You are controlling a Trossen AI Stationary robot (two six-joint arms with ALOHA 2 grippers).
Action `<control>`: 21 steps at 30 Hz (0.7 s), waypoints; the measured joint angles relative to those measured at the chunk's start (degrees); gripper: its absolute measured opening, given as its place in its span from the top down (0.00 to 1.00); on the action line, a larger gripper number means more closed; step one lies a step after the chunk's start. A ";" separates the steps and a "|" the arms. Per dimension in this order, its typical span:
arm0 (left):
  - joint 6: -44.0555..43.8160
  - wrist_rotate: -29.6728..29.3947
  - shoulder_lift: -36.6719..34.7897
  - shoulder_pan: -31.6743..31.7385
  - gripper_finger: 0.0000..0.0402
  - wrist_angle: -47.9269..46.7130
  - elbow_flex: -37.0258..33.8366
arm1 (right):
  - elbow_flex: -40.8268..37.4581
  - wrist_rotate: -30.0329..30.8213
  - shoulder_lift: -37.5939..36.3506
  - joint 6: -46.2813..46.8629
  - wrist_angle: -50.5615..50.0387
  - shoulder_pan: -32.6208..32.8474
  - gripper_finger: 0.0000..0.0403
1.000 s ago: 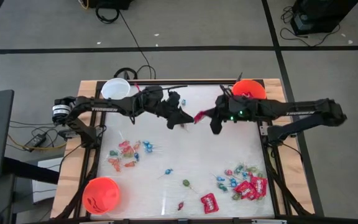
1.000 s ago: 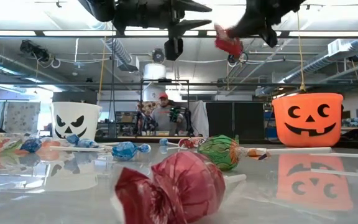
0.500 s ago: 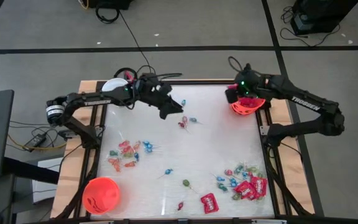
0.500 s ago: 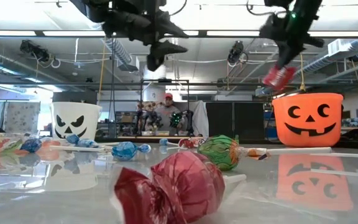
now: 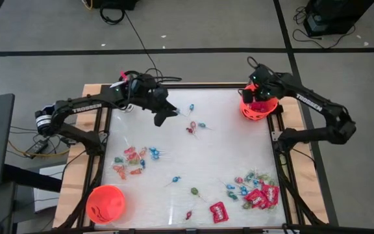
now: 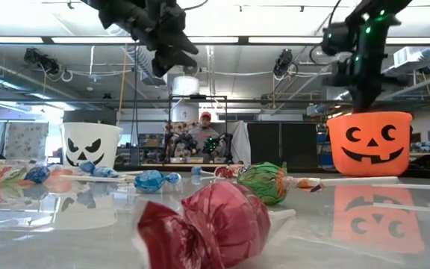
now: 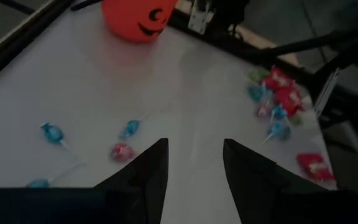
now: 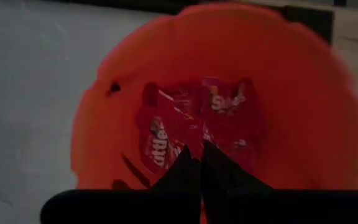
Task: Sort candy by brand, put in halloween buckets
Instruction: Put the red candy into the top orange bucket
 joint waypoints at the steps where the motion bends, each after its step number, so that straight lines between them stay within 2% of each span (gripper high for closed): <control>1: 0.20 -0.06 -0.12 0.01 0.61 -0.91 0.00 | -0.41 -0.33 0.82 0.46 0.89 -0.38 0.99; 9: 4.85 -0.21 -0.58 0.04 0.61 -7.71 0.02 | -2.16 -1.67 9.00 1.39 6.65 -3.99 0.99; 13: 6.04 -0.60 -0.59 0.04 0.61 -10.37 0.02 | -2.21 -5.58 13.53 1.75 6.74 -5.97 0.97; 16: 7.20 -0.64 -0.59 0.04 0.61 -11.39 0.02 | -2.21 -7.46 15.54 1.53 6.82 -6.63 0.93; 21: 7.49 -0.65 -1.04 0.04 0.61 -12.03 0.00 | -2.21 -7.34 14.84 1.26 6.77 -6.57 0.78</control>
